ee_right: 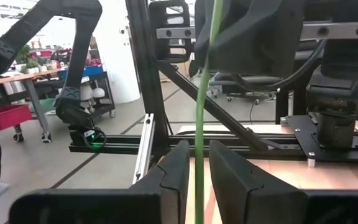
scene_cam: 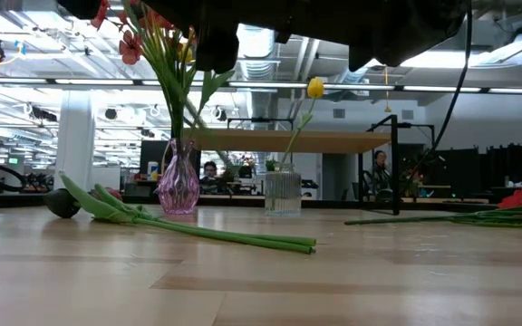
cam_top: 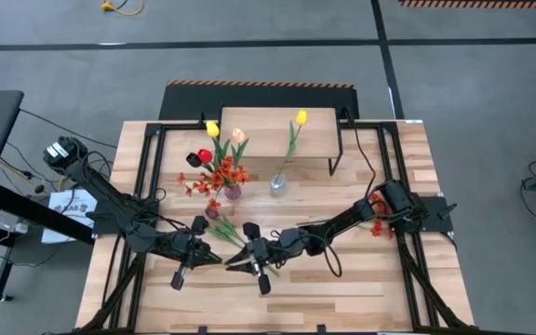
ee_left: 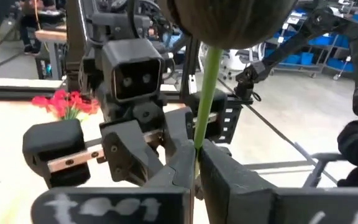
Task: Pick and place flowers into a vace then onto a shelf
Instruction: Put the right black tulip into the transparent vase
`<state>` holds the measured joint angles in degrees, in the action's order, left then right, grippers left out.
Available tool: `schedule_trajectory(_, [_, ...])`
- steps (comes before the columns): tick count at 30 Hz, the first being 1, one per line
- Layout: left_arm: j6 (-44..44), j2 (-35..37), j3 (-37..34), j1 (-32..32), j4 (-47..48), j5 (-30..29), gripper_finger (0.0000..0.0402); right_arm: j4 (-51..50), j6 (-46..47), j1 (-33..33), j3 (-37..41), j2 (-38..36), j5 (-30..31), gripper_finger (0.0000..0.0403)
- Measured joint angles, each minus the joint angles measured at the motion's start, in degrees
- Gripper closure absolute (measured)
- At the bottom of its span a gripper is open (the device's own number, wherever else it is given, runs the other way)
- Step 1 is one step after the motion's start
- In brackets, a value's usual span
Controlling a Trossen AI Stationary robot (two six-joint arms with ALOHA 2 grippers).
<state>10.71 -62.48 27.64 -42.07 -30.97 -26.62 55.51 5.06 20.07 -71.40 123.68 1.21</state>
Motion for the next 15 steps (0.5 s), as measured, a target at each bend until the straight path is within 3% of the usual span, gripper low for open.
schedule_trajectory(8, [3.3,0.0,0.0,2.4,4.7,5.3,0.0401,0.2,0.0,-0.7,0.0,0.0,-1.8,0.0347])
schedule_trajectory(15, [4.2,-0.1,0.0,4.4,5.6,6.0,0.0401,0.2,1.0,-0.8,-0.1,0.0,-1.8,0.0347])
